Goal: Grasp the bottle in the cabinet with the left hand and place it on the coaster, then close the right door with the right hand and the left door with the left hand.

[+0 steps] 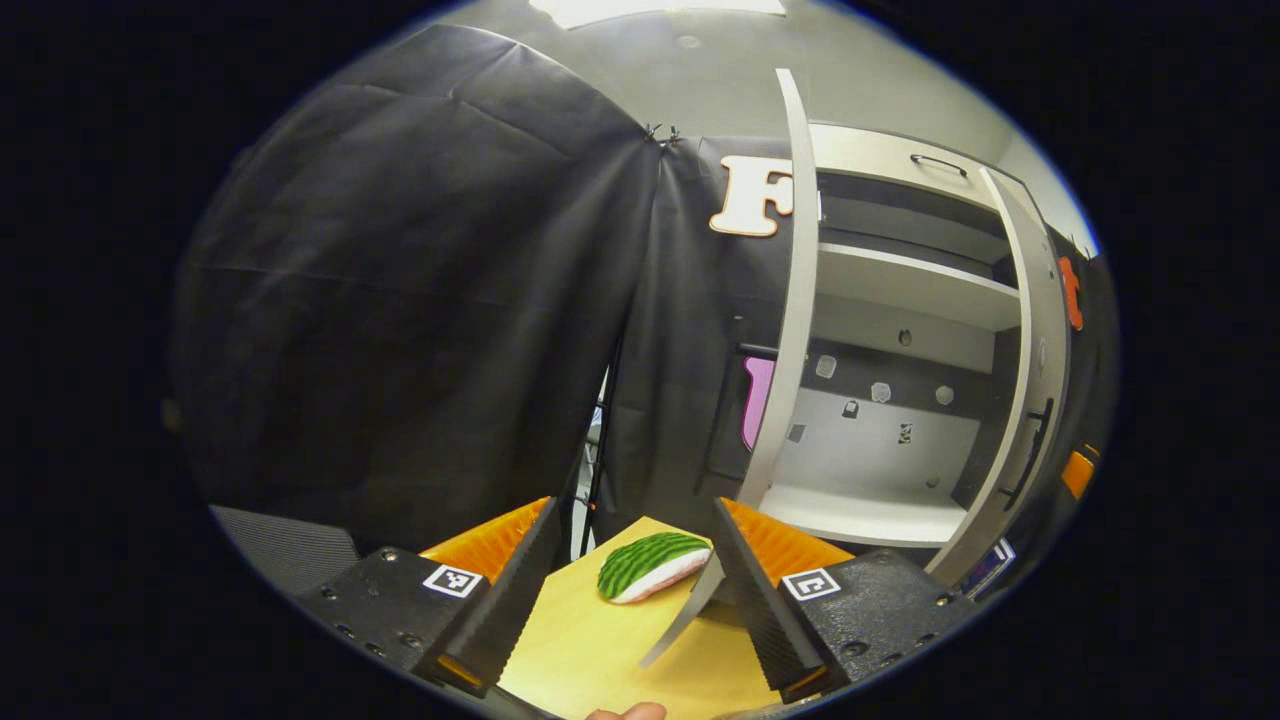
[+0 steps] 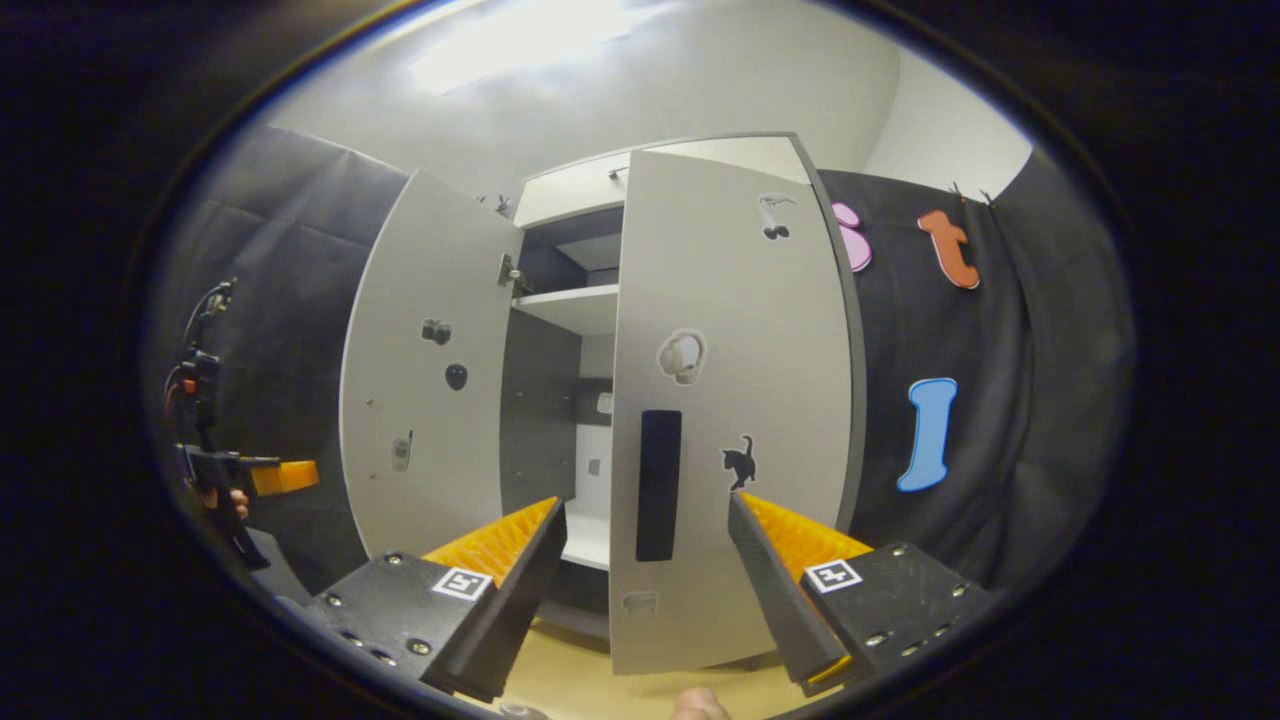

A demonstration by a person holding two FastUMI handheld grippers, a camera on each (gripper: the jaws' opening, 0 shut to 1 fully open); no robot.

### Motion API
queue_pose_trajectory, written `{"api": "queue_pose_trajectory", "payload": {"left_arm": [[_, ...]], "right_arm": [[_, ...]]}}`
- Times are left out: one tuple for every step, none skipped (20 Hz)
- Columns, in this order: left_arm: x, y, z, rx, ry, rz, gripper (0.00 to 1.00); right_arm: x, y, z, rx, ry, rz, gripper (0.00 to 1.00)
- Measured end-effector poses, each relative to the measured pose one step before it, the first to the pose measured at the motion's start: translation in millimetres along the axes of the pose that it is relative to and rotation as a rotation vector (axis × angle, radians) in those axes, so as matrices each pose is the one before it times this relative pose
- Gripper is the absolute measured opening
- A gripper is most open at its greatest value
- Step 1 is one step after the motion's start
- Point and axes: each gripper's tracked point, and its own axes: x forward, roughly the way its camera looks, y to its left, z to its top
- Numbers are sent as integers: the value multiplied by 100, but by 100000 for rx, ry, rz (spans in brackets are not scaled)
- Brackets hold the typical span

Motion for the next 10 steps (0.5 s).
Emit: {"api": "queue_pose_trajectory", "payload": {"left_arm": [[343,285,100,843,-811,1304,93],[323,516,-17,1043,15,2454,93],[201,559,-138,1465,395,2092,93],[183,220,-182,1286,566,778,93],[-27,-89,5,735,583,-404,87],[-47,-311,-141,239,454,-1674,93],[-80,-307,-94,333,1006,-1840,87],[-679,381,248,1050,-992,900,94],[656,-66,97,944,-1771,-813,87],[163,-162,-27,571,248,-406,90]], "right_arm": [[-28,-87,-24,-184,133,-797,98],[-263,-106,-139,-39,349,-803,98],[-154,-159,-11,-64,330,-775,98],[-145,-278,-153,-275,277,-978,98],[-98,-425,-147,-500,408,-1084,98],[69,-301,-210,-544,381,-1013,98],[95,-253,-125,-377,393,-883,98],[160,-275,-42,-282,331,-862,98],[60,-243,-55,14,286,-764,98],[105,-72,-163,330,429,-238,98]]}}
